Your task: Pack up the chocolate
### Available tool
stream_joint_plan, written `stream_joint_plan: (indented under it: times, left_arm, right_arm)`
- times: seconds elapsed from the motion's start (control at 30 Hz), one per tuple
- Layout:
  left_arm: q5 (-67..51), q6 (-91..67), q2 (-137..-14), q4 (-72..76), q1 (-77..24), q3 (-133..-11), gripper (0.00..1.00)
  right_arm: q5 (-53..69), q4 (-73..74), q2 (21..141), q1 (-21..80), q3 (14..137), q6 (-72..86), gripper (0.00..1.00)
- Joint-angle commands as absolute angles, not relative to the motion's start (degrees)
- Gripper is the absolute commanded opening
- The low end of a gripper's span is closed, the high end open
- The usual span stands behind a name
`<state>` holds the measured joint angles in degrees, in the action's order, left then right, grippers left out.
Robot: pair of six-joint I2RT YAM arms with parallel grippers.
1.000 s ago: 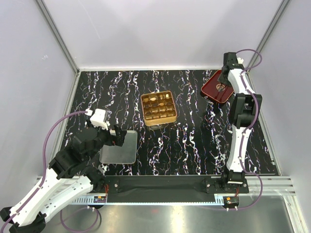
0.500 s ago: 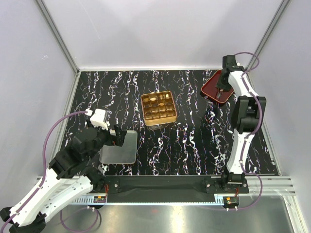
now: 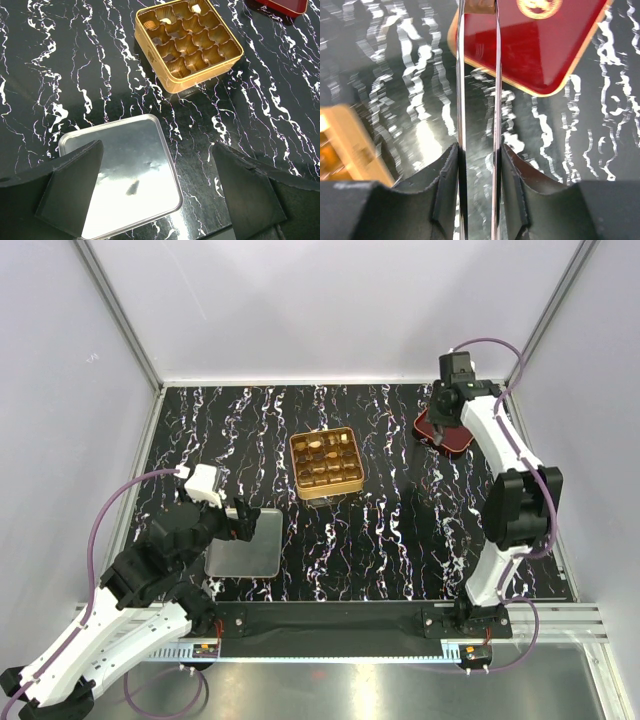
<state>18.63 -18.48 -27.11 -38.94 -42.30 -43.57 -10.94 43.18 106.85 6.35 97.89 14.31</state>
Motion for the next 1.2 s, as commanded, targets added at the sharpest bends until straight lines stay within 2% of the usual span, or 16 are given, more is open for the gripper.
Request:
stream_joint_plan:
  times: [0.0, 0.3, 0.53, 1.17]
  left_arm:
    - [20.2, -18.4, -27.0, -36.9, -42.5, -43.9, 0.99]
    - [21.5, -18.6, -26.7, -37.1, -42.5, -44.0, 0.99]
    - [21.4, -18.6, -27.0, -37.2, -42.5, -43.9, 0.99]
    - [21.2, -18.6, -27.1, -37.2, -42.5, -43.9, 0.99]
  right_arm:
    - [-8.3, 43.4, 100.1, 10.7, 96.8, 13.8, 0.41]
    - [-1.1, 39.3, 93.1, 28.8, 89.3, 18.7, 0.42]
    - [-0.5, 35.7, 94.9, 38.7, 86.0, 21.4, 0.42]
    - [-6.4, 35.9, 94.7, 43.9, 80.8, 23.6, 0.43]
